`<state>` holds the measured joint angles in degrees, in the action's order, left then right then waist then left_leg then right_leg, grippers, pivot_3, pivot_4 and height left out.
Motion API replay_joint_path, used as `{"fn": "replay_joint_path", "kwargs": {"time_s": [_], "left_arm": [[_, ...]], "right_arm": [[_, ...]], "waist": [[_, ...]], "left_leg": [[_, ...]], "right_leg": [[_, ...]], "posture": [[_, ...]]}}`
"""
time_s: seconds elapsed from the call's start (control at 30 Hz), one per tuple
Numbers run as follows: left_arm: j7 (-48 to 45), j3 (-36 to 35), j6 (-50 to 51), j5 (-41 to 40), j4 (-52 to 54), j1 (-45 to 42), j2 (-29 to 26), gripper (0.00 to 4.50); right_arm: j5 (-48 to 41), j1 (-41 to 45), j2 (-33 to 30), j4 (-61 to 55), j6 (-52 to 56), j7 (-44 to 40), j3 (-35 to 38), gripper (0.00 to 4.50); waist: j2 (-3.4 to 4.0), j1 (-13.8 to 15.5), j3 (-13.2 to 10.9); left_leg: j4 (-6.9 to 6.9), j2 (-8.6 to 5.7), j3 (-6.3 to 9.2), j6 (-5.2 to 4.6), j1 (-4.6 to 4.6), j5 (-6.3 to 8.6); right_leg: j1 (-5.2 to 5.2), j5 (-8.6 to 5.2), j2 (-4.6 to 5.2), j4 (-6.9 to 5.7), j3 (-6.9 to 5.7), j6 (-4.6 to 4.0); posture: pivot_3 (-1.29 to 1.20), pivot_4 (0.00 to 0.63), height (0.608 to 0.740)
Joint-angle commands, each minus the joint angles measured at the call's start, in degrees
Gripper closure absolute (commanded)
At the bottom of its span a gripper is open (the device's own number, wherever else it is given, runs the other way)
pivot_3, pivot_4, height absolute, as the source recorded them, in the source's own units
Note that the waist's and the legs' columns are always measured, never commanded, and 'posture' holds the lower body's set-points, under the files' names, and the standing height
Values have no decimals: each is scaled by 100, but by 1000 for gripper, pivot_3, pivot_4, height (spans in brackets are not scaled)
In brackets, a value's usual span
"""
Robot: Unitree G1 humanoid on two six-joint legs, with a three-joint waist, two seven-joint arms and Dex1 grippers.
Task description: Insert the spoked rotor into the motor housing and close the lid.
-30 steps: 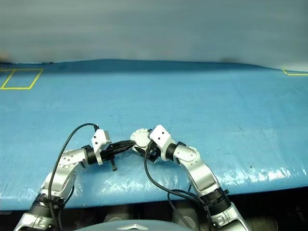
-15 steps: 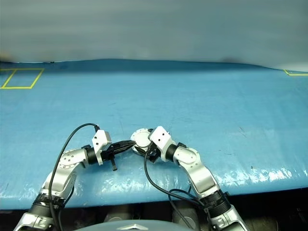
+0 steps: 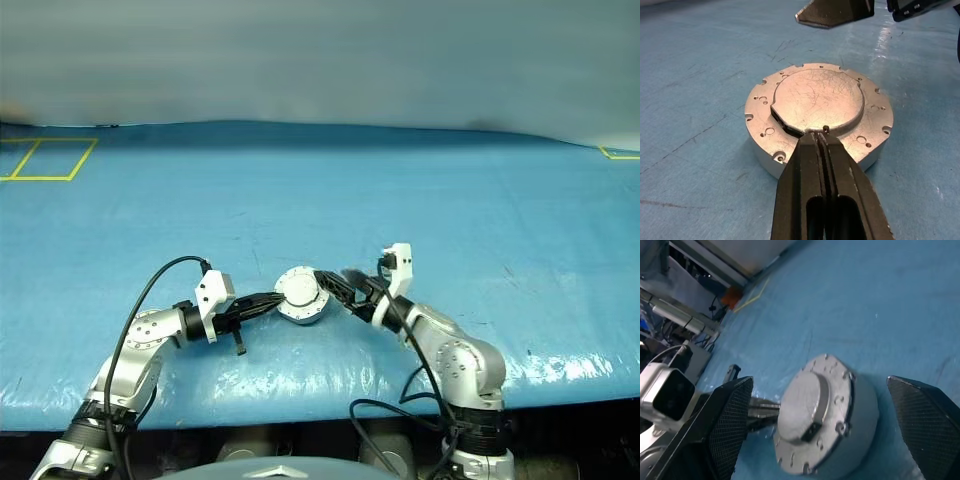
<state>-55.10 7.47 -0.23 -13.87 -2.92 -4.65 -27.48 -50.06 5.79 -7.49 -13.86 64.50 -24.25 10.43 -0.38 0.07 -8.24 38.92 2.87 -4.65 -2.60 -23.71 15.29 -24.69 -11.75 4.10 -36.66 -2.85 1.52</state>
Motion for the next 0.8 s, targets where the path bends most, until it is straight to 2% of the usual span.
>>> {"fn": "replay_joint_path", "kwargs": {"time_s": [0.03, 0.2, 0.53, 0.63, 0.8], "left_arm": [[20, 140, 55, 164, -157, 44, 0, 4426], [16, 114, 42, 163, -145, 69, -16, 4426], [59, 109, 37, 215, -108, 78, -35, 4426], [71, 106, 46, 214, -94, 87, -40, 4453], [92, 109, 67, 207, -95, 88, -22, 4453]], "right_arm": [[-595, -53, 16, 220, 533, 15, 239, 0], [-550, -133, 92, 613, 574, -28, 34, 0], [-203, -85, 385, 1203, -119, -117, -150, 0], [-185, -119, 383, 1219, -303, -210, -204, 589], [-71, -166, 434, 1315, -522, -297, -337, 2263]], "waist": [[5, -3, -3], [11, -17, -4], [9, -62, 3], [8, -61, 3], [11, -65, 3]], "left_leg": [[0, 0, 0, 0, -2, 0], [1, 1, 0, -1, -2, -1], [2, 2, 2, -1, 13, -1], [2, 2, 2, -1, 13, -1], [1, 1, 2, -1, 10, 0]], "right_leg": [[1, 0, 0, -2, 0, 0], [4, -17, -31, -3, 0, 28], [6, -17, -32, -1, 1, 33], [6, -17, -31, -1, 1, 33], [4, -17, -28, 0, 1, 33]], "posture": [[0, 150, 740], [0, 150, 740], [0, 150, 740], [0, 150, 740], [0, 150, 740]]}}
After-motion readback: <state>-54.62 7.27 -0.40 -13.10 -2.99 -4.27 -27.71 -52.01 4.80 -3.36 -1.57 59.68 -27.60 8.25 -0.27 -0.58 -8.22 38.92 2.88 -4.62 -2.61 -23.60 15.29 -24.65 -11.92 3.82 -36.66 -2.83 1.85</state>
